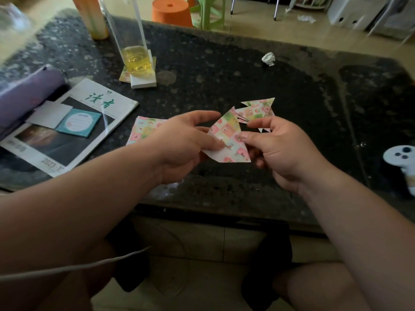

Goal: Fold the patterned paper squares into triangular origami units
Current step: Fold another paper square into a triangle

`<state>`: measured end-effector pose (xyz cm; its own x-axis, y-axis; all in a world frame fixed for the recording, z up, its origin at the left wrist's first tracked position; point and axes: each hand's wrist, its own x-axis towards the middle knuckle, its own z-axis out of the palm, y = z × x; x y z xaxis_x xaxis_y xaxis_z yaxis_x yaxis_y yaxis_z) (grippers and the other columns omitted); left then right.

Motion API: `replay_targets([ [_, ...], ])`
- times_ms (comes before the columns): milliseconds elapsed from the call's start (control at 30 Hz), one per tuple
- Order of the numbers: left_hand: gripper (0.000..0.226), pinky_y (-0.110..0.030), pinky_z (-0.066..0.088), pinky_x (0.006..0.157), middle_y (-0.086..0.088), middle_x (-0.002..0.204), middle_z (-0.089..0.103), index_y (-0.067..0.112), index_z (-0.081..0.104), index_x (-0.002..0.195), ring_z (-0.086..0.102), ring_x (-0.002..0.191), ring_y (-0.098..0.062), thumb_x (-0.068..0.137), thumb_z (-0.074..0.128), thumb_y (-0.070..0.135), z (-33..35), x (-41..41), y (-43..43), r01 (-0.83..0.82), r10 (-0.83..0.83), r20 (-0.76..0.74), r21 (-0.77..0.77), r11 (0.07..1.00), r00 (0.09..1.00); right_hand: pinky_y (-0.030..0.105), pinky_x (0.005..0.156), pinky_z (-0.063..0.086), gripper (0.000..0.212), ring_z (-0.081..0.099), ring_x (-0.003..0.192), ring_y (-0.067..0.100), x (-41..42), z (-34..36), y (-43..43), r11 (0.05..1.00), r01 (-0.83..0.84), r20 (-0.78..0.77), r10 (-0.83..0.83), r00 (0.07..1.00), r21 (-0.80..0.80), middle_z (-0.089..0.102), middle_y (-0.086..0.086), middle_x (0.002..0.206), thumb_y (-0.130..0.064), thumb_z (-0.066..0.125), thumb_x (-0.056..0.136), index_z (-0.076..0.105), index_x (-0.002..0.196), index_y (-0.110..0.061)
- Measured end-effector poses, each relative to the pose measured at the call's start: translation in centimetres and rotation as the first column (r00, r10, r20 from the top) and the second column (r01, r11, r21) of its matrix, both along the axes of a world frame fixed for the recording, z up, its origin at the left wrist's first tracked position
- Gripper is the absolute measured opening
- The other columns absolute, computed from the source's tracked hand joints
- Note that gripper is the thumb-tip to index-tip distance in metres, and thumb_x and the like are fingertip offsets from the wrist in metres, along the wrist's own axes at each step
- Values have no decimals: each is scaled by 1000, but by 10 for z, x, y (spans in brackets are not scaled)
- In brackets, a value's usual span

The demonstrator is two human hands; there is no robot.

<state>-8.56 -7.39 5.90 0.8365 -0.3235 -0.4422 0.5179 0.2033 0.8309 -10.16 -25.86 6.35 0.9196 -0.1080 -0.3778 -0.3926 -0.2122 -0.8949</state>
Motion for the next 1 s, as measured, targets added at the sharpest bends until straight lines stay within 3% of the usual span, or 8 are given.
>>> replay_targets([
  [100,62,-36,61,77,-18,106,75,10,56,136,75,96,-31,83,59,-23,-2,-2,0,26,-26,6,-1,1000,1000,33,58,57,16,75,74,13,-2,-2,1,982,-33,97,51,994,-183,77,4,84,-17,80,89,66,97,-22],
  [200,69,-37,62,79,-19,112,73,16,55,138,74,100,-32,84,53,-26,-1,-3,1,99,-99,42,1,995,994,49,79,64,7,76,86,20,-4,0,0,986,-61,126,81,989,-156,78,3,88,-16,79,89,75,88,-21],
  [300,78,-38,61,81,-17,110,74,26,48,145,75,97,-30,83,62,-21,-2,-2,2,106,-113,97,78,991,989,48,83,63,5,76,86,16,-6,2,-2,981,-116,122,136,983,-157,78,-1,87,-18,77,91,78,87,-21],
  [400,84,-48,62,83,-1,102,77,43,43,144,75,91,-22,81,79,0,-7,-4,5,86,-251,336,436,896,908,41,84,63,5,75,88,12,-10,5,-3,963,-222,129,241,962,-151,78,-5,90,-22,79,88,78,93,-23],
  [533,42,-23,56,66,13,92,72,49,64,119,69,80,-2,82,77,35,-2,-7,3,-29,-436,450,721,692,779,39,88,62,18,76,93,14,-12,6,-5,933,-346,125,356,926,-95,79,-1,97,-17,81,85,76,103,-19],
  [667,8,-37,60,68,7,86,73,40,75,92,70,74,-10,89,72,47,3,-6,2,-57,-365,417,720,691,832,20,67,55,22,75,87,11,-13,8,-8,924,-378,136,383,914,-58,78,0,97,-11,79,87,73,107,-18],
  [867,12,-26,58,66,10,84,73,29,70,87,70,73,-4,88,76,38,2,1,2,-78,-197,352,633,770,915,30,69,60,13,76,87,20,-8,1,-8,978,-173,112,186,976,-115,78,2,91,-9,77,90,74,97,-20],
  [1000,16,-36,61,80,9,85,75,27,74,89,71,82,-10,82,83,37,10,7,8,40,-321,259,720,693,911,44,78,64,10,76,87,25,-9,5,-7,988,-121,110,132,985,-100,78,6,88,-9,79,88,73,92,-16],
])
